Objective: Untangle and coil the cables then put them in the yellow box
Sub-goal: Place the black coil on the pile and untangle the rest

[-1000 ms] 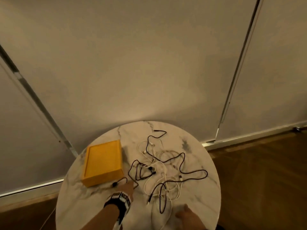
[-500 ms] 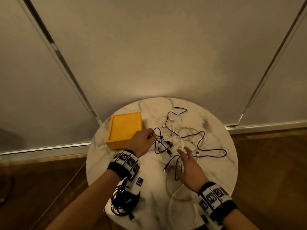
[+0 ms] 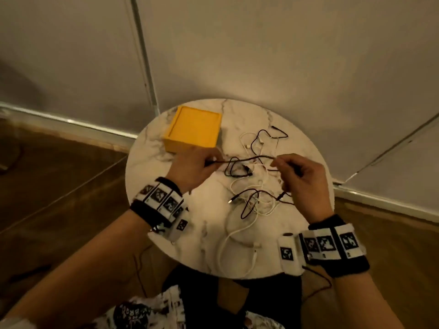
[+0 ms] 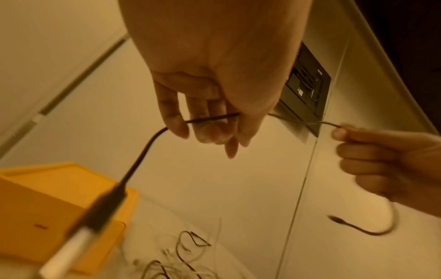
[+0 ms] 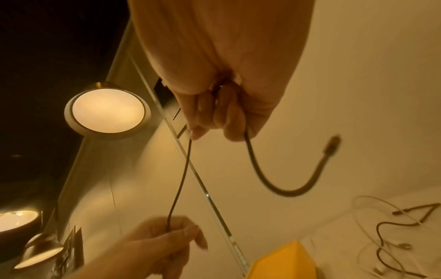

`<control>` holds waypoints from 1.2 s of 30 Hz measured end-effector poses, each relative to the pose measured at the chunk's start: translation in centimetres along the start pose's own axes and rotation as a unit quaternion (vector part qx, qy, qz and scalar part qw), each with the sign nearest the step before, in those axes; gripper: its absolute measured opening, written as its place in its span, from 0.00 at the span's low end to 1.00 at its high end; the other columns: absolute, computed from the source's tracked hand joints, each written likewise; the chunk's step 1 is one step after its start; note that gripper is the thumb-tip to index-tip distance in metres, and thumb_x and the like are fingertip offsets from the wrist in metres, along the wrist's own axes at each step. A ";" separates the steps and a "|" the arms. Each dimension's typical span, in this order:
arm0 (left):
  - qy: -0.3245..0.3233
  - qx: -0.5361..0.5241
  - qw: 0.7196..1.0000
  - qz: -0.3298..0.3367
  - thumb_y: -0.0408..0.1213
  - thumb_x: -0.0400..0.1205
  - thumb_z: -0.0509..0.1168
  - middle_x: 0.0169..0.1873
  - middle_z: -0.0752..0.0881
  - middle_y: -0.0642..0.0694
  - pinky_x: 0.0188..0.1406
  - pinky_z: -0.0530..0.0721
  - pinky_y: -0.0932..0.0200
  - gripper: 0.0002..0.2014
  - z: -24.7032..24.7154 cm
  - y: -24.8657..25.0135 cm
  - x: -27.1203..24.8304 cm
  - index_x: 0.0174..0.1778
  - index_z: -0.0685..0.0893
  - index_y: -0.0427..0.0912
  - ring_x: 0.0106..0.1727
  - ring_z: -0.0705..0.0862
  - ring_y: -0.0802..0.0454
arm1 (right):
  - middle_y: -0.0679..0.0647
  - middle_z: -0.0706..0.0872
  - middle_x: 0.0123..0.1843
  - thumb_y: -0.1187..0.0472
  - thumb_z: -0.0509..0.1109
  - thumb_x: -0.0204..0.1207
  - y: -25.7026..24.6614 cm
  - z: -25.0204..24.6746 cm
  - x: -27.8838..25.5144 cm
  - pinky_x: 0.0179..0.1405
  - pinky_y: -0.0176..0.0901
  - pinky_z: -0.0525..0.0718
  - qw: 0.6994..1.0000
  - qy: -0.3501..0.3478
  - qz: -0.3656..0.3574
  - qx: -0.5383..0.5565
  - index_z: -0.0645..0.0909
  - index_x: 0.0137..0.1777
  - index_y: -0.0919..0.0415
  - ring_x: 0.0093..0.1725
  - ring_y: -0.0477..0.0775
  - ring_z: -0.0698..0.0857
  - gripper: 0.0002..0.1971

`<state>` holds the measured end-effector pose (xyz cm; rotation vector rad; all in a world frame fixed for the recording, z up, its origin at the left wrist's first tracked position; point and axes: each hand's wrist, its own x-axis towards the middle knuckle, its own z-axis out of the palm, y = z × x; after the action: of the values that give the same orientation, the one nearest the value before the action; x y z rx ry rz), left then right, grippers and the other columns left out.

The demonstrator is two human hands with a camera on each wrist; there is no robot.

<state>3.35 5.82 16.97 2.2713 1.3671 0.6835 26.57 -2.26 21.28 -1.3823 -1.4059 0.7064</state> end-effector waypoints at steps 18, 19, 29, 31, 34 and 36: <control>-0.078 -0.746 0.650 -0.120 0.40 0.87 0.49 0.24 0.72 0.53 0.21 0.65 0.67 0.14 -3.6 3.1 -0.2 0.42 0.75 0.42 0.22 0.65 0.58 | 0.48 0.87 0.28 0.50 0.67 0.80 4.6 3.3 -5.4 0.33 0.43 0.80 0.931 -0.235 0.006 -0.279 0.89 0.41 0.54 0.27 0.40 0.81 0.13; -0.060 -0.738 0.662 -0.116 0.37 0.88 0.50 0.26 0.78 0.52 0.25 0.72 0.66 0.12 -3.2 3.0 -0.2 0.43 0.76 0.40 0.24 0.73 0.57 | 0.48 0.84 0.27 0.47 0.64 0.81 3.9 4.4 -6.6 0.32 0.46 0.79 0.917 -0.283 -0.026 -0.281 0.87 0.41 0.54 0.26 0.45 0.80 0.15; -0.134 -0.320 0.938 -0.007 0.30 0.87 0.60 0.37 0.90 0.37 0.42 0.87 0.49 0.10 -0.8 0.3 -3.1 0.48 0.83 0.28 0.39 0.90 0.44 | 0.49 0.84 0.26 0.45 0.62 0.81 -2.8 3.0 -4.9 0.28 0.37 0.73 0.935 -0.257 -0.154 -0.190 0.89 0.45 0.52 0.24 0.45 0.78 0.17; -0.211 -0.370 0.904 -0.015 0.32 0.87 0.58 0.30 0.86 0.39 0.33 0.82 0.50 0.11 -1.4 1.1 -4.5 0.49 0.84 0.30 0.29 0.86 0.44 | 0.52 0.86 0.27 0.45 0.66 0.78 -2.9 1.0 -3.5 0.27 0.40 0.76 0.960 -0.180 -0.142 -0.160 0.90 0.46 0.51 0.24 0.47 0.79 0.14; -0.236 -0.502 0.832 -0.002 0.32 0.89 0.54 0.22 0.79 0.44 0.27 0.74 0.56 0.14 -1.0 3.4 -6.7 0.47 0.84 0.32 0.21 0.76 0.51 | 0.60 0.88 0.31 0.43 0.70 0.74 -2.6 -0.3 -2.5 0.30 0.57 0.79 0.983 -0.130 -0.099 -0.084 0.90 0.43 0.44 0.29 0.65 0.82 0.10; -0.194 -0.606 0.771 -0.020 0.35 0.86 0.58 0.20 0.77 0.47 0.24 0.71 0.57 0.13 0.1 5.1 -7.8 0.44 0.85 0.34 0.19 0.74 0.53 | 0.68 0.87 0.33 0.45 0.74 0.72 -2.2 0.1 -2.3 0.30 0.56 0.81 0.991 -0.108 -0.075 -0.026 0.90 0.42 0.46 0.30 0.68 0.81 0.08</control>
<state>3.82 -3.35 18.21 1.1873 0.4516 0.7068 25.34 -4.86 22.72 -1.2536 -1.6907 0.7413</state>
